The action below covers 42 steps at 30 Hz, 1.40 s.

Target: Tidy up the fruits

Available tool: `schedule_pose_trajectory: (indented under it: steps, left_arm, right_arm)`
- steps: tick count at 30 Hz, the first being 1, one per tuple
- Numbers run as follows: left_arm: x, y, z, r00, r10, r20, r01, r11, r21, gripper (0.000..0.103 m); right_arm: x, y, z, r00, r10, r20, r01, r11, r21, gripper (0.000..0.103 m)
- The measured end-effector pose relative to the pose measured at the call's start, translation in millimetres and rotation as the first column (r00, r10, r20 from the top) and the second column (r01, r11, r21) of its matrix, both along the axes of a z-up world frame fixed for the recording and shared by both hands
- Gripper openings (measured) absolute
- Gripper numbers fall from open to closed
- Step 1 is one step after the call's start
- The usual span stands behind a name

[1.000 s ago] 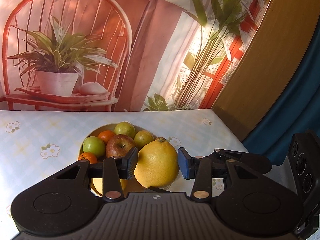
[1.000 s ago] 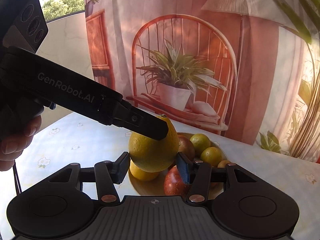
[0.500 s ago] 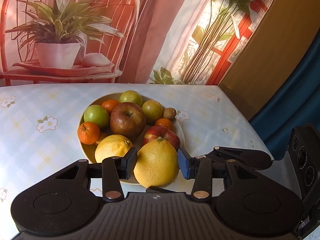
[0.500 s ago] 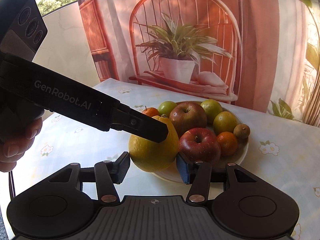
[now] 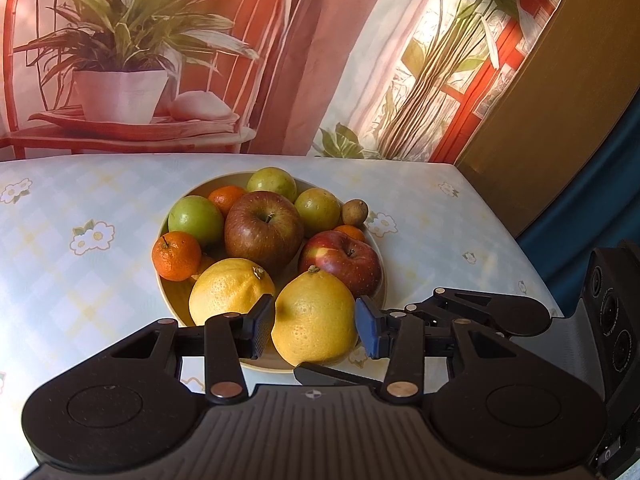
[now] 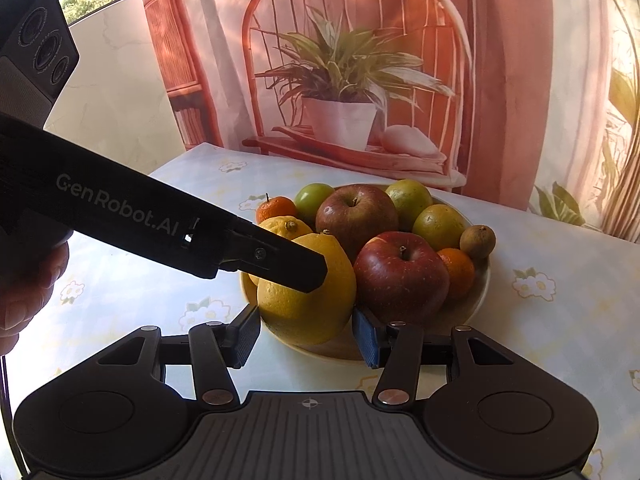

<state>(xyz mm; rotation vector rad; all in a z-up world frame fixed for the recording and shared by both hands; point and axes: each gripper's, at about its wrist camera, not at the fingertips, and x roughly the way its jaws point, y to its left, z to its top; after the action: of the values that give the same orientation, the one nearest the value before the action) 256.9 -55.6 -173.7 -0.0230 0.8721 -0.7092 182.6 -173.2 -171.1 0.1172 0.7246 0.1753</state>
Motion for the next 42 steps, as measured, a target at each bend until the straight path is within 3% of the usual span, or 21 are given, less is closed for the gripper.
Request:
schedule_pose_trajectory:
  steps: [17,26,29,32,34,37,42]
  left_arm:
    - [0,19,9,0.995,0.093,0.043,-0.094,0.995,0.013,0.047]
    - [-13,41,27,0.978,0.16,0.13,-0.169,0.984,0.06,0.057]
    - [-21,51,37,0.967,0.192,0.165,-0.205,0.977,0.062,0.058]
    - [-33,61,49,0.953,0.218,0.21,-0.236,0.97,0.066,0.061]
    - [-44,67,57,0.941,0.234,0.244,-0.256,0.965,0.062,0.068]
    - [-60,78,70,0.927,0.256,0.273,-0.277,0.96,0.041,0.078]
    - [-95,95,92,0.902,0.287,0.321,-0.311,0.95,0.024,0.086]
  right_arm:
    - [9,2,-9,0.997,-0.039,-0.066,0.039,0.999,0.004,0.048]
    - [1,5,7,0.995,-0.076,-0.058,0.076,0.997,-0.005,0.053]
    - [-6,7,15,0.995,-0.09,-0.048,0.089,0.996,-0.01,0.06]
    - [-18,5,28,0.993,-0.116,-0.037,0.116,0.993,0.009,0.073]
    - [-28,4,37,0.991,-0.134,-0.026,0.134,0.991,0.013,0.088]
    - [-46,5,55,0.986,-0.168,0.001,0.168,0.986,0.003,0.098]
    - [-75,7,84,0.97,-0.238,0.058,0.239,0.971,-0.012,0.103]
